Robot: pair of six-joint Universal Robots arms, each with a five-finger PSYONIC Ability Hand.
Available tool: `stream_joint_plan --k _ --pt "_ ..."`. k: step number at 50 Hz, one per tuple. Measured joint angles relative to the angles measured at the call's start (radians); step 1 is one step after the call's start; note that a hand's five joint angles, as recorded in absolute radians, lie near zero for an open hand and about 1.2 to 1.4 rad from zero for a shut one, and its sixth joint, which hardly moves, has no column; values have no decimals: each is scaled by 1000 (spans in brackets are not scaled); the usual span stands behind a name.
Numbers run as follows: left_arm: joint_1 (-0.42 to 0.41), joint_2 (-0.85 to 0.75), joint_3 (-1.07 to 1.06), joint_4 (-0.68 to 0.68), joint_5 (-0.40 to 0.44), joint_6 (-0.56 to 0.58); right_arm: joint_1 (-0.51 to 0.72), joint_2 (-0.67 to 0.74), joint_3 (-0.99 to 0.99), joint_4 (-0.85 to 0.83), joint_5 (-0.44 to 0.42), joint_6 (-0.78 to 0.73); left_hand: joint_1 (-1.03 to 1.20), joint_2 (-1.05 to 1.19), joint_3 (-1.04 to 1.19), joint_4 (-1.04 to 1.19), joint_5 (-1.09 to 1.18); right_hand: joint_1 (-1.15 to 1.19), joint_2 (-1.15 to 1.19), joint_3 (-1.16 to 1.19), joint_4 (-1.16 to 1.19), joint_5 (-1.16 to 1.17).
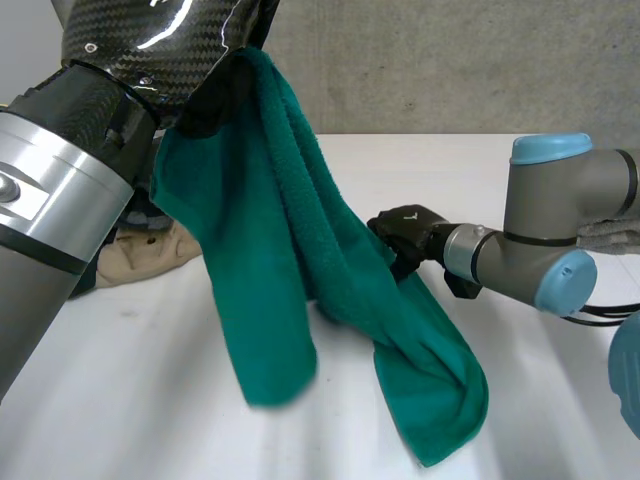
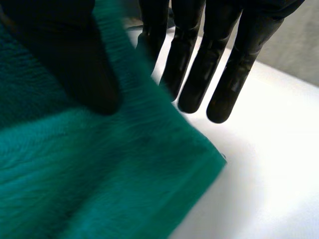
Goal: Fold the laundry.
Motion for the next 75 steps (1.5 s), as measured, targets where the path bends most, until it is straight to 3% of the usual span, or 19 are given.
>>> stream_joint_plan --k 2,4,8,15,16,20,25,33,40,47,53,54,57,75 --pt "6 -18 5 3 0 1 -1 15 -50 -6 47 1 0 0 0 0 0 162 296 301 298 291" --pt "16 -44 17 6 0 5 -7 12 -95 -28 93 3 0 0 0 0 0 167 316 338 336 327" --pt "59 -129 81 15 -4 29 -28 -42 -152 -133 172 12 0 0 0 0 0 167 316 338 337 327" --pt "127 -298 304 56 -41 97 -73 -249 -102 -473 289 26 0 1 1 0 0 167 316 338 337 327" --pt "139 -349 396 80 -76 114 -85 -318 -64 -573 318 27 0 1 1 0 0 167 316 338 337 327" --pt "148 -409 516 123 -141 128 -100 -428 14 -699 345 26 0 1 1 0 0 167 316 338 337 327" --pt "141 -435 552 155 -186 125 -111 -505 115 -739 331 22 0 1 1 0 0 167 316 338 337 327" --pt "126 -426 306 162 -192 118 -127 -533 356 -706 250 -17 0 1 1 0 0 167 317 338 337 334" --pt "110 -439 -13 167 -187 116 -149 -538 658 -602 206 -156 0 1 1 0 0 167 317 338 337 334" --pt "92 -502 -152 183 -188 116 -154 -490 831 -527 200 -305 0 1 1 0 0 167 317 338 337 336" --pt "82 -529 -176 186 -192 116 -171 -459 866 -514 197 -330 0 1 1 0 0 71 187 208 213 233" --pt "82 -533 -179 186 -193 116 -184 -455 868 -513 195 -316 0 1 1 0 0 -246 -174 -156 -163 -137" --pt "83 -534 -179 186 -193 116 -205 -454 862 -515 190 -278 0 1 1 0 0 -340 -273 -275 -283 -263" --pt "94 -530 -174 185 -193 114 -305 -413 759 -510 135 -207 0 1 1 0 0 -360 -307 -289 -299 -272"
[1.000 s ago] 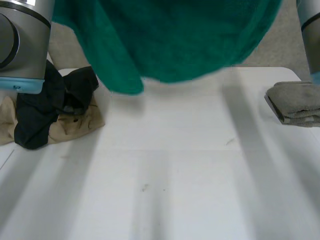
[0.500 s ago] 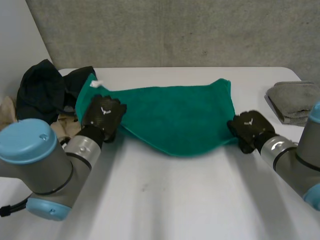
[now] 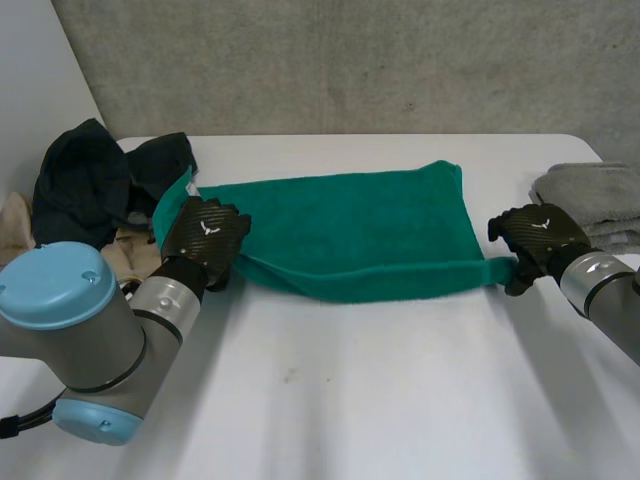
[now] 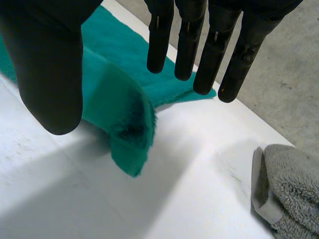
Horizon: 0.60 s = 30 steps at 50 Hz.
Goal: Fold the laundry.
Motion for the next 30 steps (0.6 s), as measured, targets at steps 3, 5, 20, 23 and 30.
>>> stream_joint_plan --k 3,5,20,23,30 --pt "1 0 1 0 0 0 -2 21 -16 0 1 -2 0 0 0 0 0 0 0 4 5 2" --pt "2 0 2 0 1 0 -2 56 -43 -2 5 -5 0 0 0 0 0 3 1 11 12 4" --pt "24 -44 7 -2 7 -1 1 186 -155 15 10 -13 -5 -74 -69 -77 -24 229 239 240 246 231" --pt "28 -56 9 -2 8 -1 0 186 -158 16 7 -10 -130 -202 -190 -200 -144 229 239 240 246 231" --pt "51 -79 9 -2 8 0 -7 169 -161 35 3 -9 -632 -683 -672 -691 -645 520 624 628 637 600"
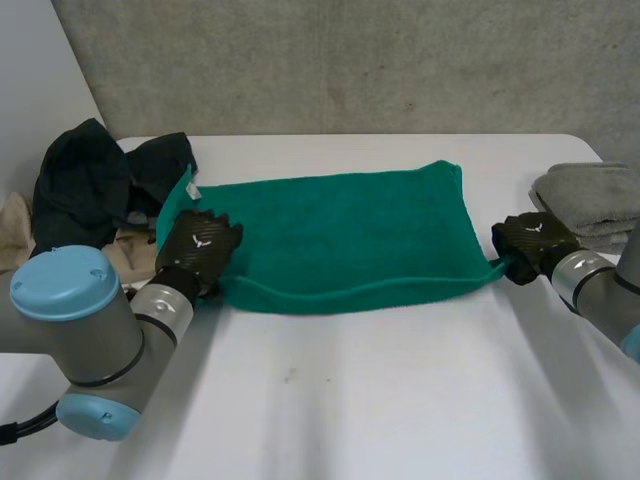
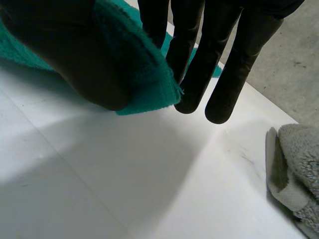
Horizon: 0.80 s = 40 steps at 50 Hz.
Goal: Fold the laundry.
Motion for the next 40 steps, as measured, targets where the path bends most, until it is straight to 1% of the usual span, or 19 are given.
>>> stream_joint_plan --k 2,11,21,23,26,27,29,30,32,33,34,35,36,37,40 --pt "24 -14 0 -2 1 0 -13 -36 10 32 -2 -4 -13 -41 -44 -47 -47 0 0 0 0 0" --pt "89 -29 -15 -19 0 0 -77 -166 85 94 -11 -8 -13 -43 -45 -47 -52 0 0 0 0 0" --pt "104 -17 -53 -79 1 2 -100 -187 130 93 -11 -9 -12 -40 -44 -43 -45 0 0 0 0 0" --pt "103 -13 -69 -91 1 6 -100 -186 130 92 -11 -9 13 -5 -14 -3 4 0 0 0 0 0" --pt "104 -10 -84 -98 -2 10 -99 -184 128 92 -10 -9 158 125 110 124 126 0 0 0 0 0" --pt "105 -10 -85 -98 -2 11 -99 -184 128 92 -10 -9 158 125 110 124 126 0 0 0 0 0" --pt "110 -10 -90 -99 -4 13 -99 -184 126 93 -10 -12 273 242 224 237 235 0 0 0 0 0" --pt "112 -10 -90 -99 -4 13 -99 -184 126 94 -10 -13 273 242 224 237 235 0 0 0 0 0" --pt "120 -9 -91 -99 -5 15 -100 -184 125 98 -9 -24 431 413 404 417 414 0 0 0 0 0" --pt "124 -8 -92 -99 -6 16 -101 -185 126 101 -9 -32 478 463 459 473 469 0 0 0 0 0" --pt "127 -8 -92 -100 -6 16 -102 -186 126 102 -9 -36 478 463 459 473 469 0 0 0 0 0" --pt "131 -5 -93 -102 -7 17 -104 -190 128 107 -8 -50 598 615 603 620 614 0 0 0 0 0" --pt "134 -2 -94 -104 -7 17 -106 -194 130 112 -7 -64 598 615 603 620 614 0 0 0 0 0" --pt "136 3 -96 -109 -7 19 -109 -202 136 123 -6 -88 613 667 655 674 659 0 0 0 0 0" --pt "138 28 -108 -130 -7 27 -117 -223 149 154 -4 -144 613 678 666 686 661 0 0 0 0 0"
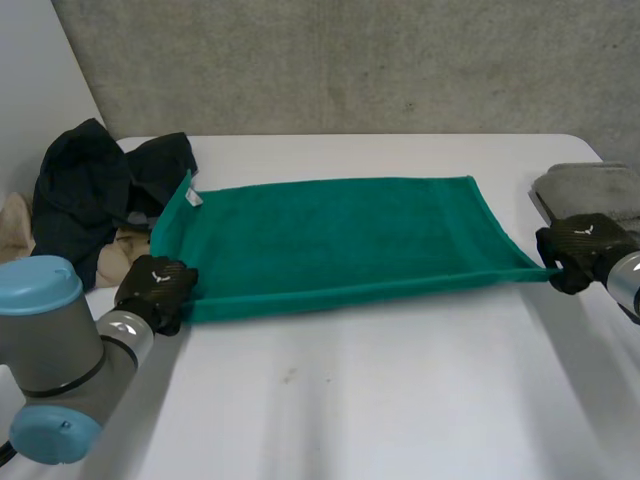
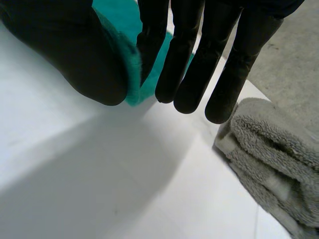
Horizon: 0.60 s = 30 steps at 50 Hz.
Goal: Fold the laundry.
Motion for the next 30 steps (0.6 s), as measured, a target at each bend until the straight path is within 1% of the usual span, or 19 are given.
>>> stream_joint_plan --k 4,6,8,9,11,12,13,14,15,17,21,22,25,27,30 --pt "-4 50 -25 -40 1 19 -18 -47 27 78 4 -104 0 0 0 0 0 0 0 0 0 0" --pt "-10 102 -51 -81 3 39 -39 -94 53 158 7 -193 15 0 0 0 8 0 0 0 0 0" --pt "-16 142 -72 -117 4 53 -52 -125 69 207 10 -242 15 0 0 0 8 0 0 0 0 0" --pt "-16 142 -72 -117 4 53 -52 -125 69 207 10 -242 15 0 0 0 8 0 0 0 0 0" --pt "-33 212 -113 -192 5 78 -103 -220 123 340 14 -368 15 0 0 1 8 0 0 0 0 0" --pt "-40 232 -126 -219 6 85 -120 -247 140 374 14 -401 15 0 0 1 8 0 0 0 0 0" --pt "-40 232 -126 -219 6 85 -120 -247 140 374 14 -401 15 0 0 1 8 0 0 0 0 0" --pt "-54 265 -146 -272 7 96 -154 -299 172 434 14 -463 15 0 0 1 8 0 0 0 0 0" --pt "-58 272 -151 -286 7 99 -163 -311 180 448 14 -478 15 0 0 1 8 0 0 0 0 0" --pt "-83 315 -181 -379 8 114 -220 -388 233 530 11 -571 15 0 0 1 8 0 0 0 0 0" --pt "-102 338 -196 -460 7 122 -270 -445 281 588 4 -650 15 1 0 1 8 0 0 0 0 3" --pt "-109 343 -195 -501 7 123 -293 -468 305 611 -1 -686 15 1 0 1 8 0 0 0 0 3" --pt "-119 334 -168 -546 5 124 -322 -491 336 632 -18 -734 15 1 0 1 8 0 0 0 0 3" --pt "-120 323 -152 -548 4 123 -326 -489 339 628 -26 -741 15 1 0 1 8 0 0 0 0 3" --pt "-123 273 -83 -517 2 122 -322 -446 323 585 -44 -731 15 1 0 2 8 0 0 0 0 4"
